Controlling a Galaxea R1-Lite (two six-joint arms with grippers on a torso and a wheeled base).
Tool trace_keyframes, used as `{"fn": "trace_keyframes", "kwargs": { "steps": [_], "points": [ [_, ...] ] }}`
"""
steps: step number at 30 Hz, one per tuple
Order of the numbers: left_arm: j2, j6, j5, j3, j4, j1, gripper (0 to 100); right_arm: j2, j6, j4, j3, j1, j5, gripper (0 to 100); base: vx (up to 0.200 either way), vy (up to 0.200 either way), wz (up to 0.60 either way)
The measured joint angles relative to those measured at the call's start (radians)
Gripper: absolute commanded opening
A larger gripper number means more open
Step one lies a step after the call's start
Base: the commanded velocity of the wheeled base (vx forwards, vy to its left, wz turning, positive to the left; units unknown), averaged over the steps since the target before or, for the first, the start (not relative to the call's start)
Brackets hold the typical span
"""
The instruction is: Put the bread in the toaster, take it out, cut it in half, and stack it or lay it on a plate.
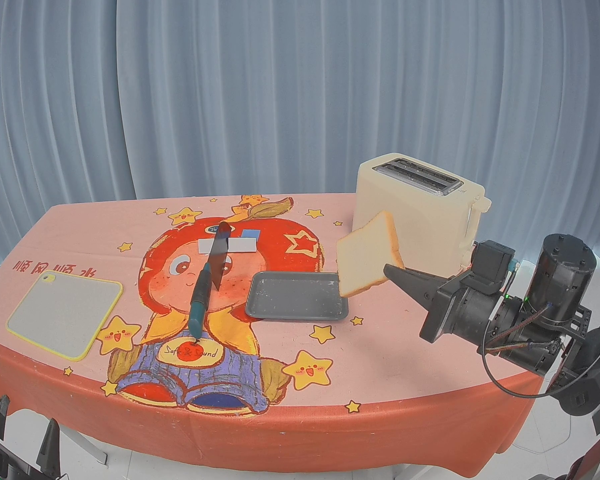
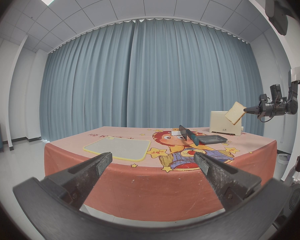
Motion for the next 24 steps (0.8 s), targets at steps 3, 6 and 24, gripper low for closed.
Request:
{"fn": "trace_keyframes", "kwargs": {
  "steps": [3, 6, 24],
  "points": [
    [0.000, 0.000, 0.000, 0.000, 0.000, 0.001, 100, 0.007, -0.002, 0.000, 0.000, -0.005, 0.000, 0, 0.000, 0.000, 0.00],
    [0.000, 0.000, 0.000, 0.000, 0.000, 0.000, 100, 0.012, -0.003, 0.000, 0.000, -0.006, 0.000, 0, 0.000, 0.000, 0.00],
    [0.000, 0.000, 0.000, 0.000, 0.000, 0.000, 100, 0.020, -0.023, -0.001, 0.009, -0.018, -0.015, 0, 0.000, 0.000, 0.00]
  ]
}}
